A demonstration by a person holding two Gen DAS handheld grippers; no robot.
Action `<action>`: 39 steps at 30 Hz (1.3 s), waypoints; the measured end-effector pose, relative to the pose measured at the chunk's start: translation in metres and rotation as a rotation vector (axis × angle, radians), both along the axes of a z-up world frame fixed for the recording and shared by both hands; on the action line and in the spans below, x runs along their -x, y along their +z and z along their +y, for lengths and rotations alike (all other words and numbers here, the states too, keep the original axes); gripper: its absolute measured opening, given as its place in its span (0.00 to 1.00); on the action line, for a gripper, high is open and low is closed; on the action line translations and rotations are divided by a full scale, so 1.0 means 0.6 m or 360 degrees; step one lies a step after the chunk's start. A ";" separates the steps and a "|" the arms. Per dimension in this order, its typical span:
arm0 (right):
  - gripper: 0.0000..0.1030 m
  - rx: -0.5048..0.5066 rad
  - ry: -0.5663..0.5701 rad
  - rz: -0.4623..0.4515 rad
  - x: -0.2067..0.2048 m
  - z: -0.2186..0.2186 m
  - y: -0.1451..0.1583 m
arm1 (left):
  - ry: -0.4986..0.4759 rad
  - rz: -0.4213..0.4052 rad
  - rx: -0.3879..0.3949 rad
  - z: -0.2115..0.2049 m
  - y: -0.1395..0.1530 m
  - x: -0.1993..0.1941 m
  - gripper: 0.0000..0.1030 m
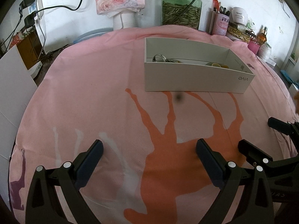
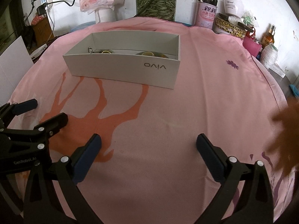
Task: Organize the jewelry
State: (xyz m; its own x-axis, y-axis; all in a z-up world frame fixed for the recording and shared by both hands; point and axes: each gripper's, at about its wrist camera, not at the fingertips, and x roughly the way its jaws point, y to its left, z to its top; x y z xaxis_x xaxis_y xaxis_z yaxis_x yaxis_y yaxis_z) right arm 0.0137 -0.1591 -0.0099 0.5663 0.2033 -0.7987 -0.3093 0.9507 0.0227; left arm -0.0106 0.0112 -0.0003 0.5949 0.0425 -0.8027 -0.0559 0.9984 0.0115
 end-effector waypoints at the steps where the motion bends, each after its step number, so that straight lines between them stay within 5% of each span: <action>1: 0.94 0.0000 0.0000 0.0000 0.000 0.000 0.000 | 0.0000 0.0000 0.0000 0.000 0.000 0.000 0.95; 39: 0.94 0.0000 -0.0044 0.0001 -0.021 -0.012 0.003 | 0.0050 0.0008 -0.0019 -0.009 0.005 -0.027 0.96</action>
State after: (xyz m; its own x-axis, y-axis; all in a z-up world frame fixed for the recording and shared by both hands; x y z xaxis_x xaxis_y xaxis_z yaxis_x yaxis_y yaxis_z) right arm 0.0265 -0.1664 -0.0082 0.5711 0.1876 -0.7991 -0.2828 0.9589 0.0231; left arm 0.0059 0.0055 0.0029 0.5891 0.0710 -0.8050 -0.0872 0.9959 0.0240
